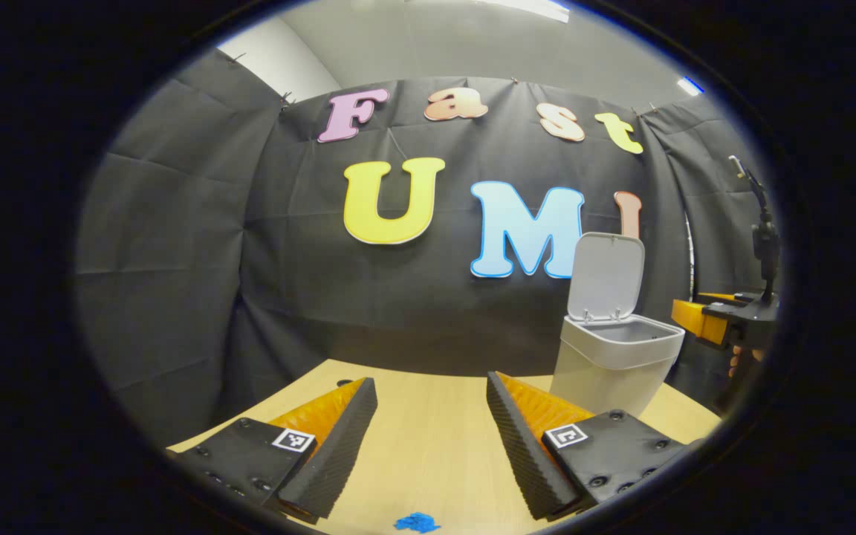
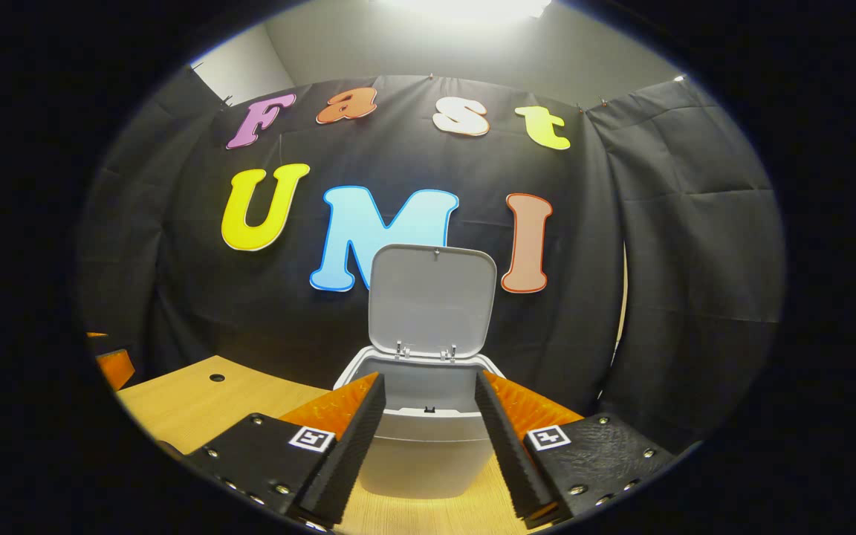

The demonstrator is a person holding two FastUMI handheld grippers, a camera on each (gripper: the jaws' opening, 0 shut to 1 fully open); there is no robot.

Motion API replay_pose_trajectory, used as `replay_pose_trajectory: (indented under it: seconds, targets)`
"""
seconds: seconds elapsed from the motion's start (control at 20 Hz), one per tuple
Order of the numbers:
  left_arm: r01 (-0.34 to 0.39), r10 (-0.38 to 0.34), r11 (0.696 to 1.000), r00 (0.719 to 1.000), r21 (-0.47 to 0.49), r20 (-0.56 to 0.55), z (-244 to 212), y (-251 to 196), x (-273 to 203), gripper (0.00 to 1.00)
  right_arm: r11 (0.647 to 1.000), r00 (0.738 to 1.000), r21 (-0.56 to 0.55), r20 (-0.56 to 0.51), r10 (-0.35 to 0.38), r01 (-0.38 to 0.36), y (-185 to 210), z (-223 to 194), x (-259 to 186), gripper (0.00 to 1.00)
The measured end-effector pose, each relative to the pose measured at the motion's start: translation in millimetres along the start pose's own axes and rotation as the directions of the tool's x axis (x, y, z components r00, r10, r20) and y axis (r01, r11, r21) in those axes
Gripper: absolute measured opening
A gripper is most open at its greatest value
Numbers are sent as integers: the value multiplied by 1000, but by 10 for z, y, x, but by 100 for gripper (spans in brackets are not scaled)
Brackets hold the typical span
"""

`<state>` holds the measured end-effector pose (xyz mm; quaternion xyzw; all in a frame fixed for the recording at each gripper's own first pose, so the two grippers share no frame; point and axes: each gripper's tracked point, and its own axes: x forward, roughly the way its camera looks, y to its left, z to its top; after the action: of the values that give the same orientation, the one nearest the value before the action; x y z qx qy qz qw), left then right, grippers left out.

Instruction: Press the lid of the desktop garbage bin to open it, pick up the crumpled paper on the desktop and throw it into the bin, then pick up the pop can on the desktop and drop it into the bin, and finally close the garbage bin lid.

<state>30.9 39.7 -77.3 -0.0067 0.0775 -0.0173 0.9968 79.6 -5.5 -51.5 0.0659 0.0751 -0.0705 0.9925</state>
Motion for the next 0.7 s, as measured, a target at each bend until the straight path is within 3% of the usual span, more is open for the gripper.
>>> replay_pose_trajectory:
  seconds: [0.1, 0.45, 0.7]
  targets:
    - [3, -3, 1000, 1000, -2, -17, -88, 8, 21, 97, 1000, 1000, 5, 8, 4, -4, 17, 3, -45, 94]
    - [21, -17, 999, 991, 32, -132, -821, 33, -30, 97, 1000, 1000, 12, 1, 23, -23, 160, -93, -314, 95]
    - [101, -79, 992, 963, 73, -258, -1397, -8, -32, 99, 1000, 1000, 11, -5, 19, -19, 267, -52, -471, 95]
